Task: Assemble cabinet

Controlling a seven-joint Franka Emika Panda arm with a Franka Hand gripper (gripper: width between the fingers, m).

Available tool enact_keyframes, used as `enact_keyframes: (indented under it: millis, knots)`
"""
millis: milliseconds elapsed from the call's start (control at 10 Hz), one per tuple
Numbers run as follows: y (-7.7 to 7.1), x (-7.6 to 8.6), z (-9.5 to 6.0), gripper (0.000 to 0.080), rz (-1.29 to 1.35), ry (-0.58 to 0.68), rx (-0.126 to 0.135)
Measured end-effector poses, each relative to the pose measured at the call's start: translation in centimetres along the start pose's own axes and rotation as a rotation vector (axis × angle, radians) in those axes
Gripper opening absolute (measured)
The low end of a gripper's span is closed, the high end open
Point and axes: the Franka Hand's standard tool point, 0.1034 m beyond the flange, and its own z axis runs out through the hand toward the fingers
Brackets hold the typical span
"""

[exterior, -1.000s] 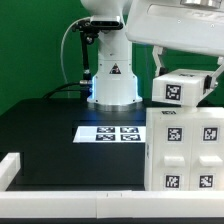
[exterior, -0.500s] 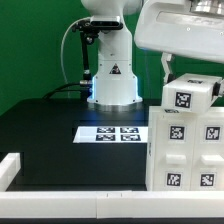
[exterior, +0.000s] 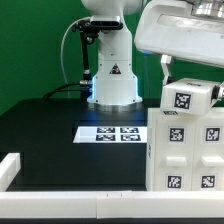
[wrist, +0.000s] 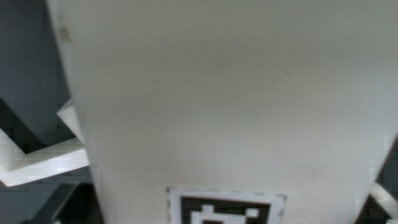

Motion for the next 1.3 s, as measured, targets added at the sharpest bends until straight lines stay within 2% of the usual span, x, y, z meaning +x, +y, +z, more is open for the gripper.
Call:
enact_keyframes:
  millis: [200,300,400,500,700,900,1100,1300]
  knots:
    - [0.0,0.0,0.0,0.056,0.0,0.0,0.0]
    - [0.0,0.0,-0.1,0.064,0.006,-0.003,0.005]
    - [-0.1,-0.2,-0.4,0.0748,0.036,-0.015,0.026]
    - [-0.2,-0.5,-0.9,0.0784,0.069,-0.039,0.054]
    - [0.4,-0.4,-1.8,0.0796,0.104,-0.098,0.091]
    - [1.8,-0.7,-1.6,0.0797,0.125,-0.245,0.062]
    - [2.5,0.0,-1.4,0.0797,0.146,-0.313,0.04]
    - [1.8,0.3,-1.4,0.0797,0.165,-0.302,0.042]
